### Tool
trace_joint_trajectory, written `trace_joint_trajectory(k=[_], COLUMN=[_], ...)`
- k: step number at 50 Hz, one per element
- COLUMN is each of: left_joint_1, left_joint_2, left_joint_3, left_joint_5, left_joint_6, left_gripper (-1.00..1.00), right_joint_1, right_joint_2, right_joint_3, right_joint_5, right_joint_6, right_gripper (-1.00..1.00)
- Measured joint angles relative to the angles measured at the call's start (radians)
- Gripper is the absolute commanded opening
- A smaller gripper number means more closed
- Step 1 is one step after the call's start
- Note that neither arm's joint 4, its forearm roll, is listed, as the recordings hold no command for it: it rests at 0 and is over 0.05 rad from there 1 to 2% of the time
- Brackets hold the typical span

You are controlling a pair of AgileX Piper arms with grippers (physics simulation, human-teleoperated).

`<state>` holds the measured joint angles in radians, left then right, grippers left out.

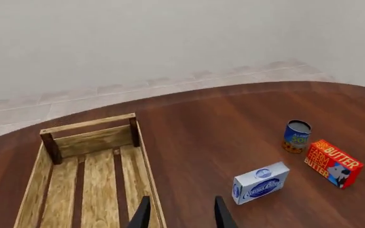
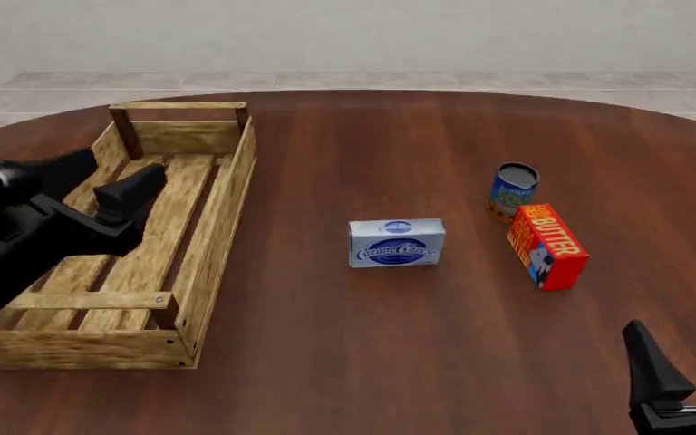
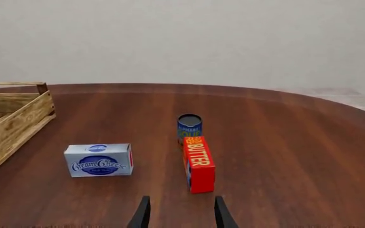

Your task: Pick up the cream cheese and put it in the tray.

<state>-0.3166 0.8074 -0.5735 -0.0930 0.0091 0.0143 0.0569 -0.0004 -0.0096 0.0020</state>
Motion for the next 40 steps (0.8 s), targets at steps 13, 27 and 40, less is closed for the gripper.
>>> trace_joint_trajectory(k=[13,27,40], left_joint_1=[-0.075,-0.137,-0.177], left_joint_2=[0.248,0.474,0.686], left_joint_3=[-0.149,-0.355,-0.580], left_joint_5=[-0.055,-0.008,0.135], left_joint_6=[0.095,0.207,0.349], left_gripper=[1.00,1.00,1.00], right_joint_1=[0.004,0.005,0.005], right_joint_2=[0.007,0.022,0.027], right_joint_3=[0.000,0.000,0.000], right_joint_5=[-0.005,-0.017,-0.022], right_joint_6=[0.002,0.005,0.009], right_gripper=[1.00,1.00,1.00])
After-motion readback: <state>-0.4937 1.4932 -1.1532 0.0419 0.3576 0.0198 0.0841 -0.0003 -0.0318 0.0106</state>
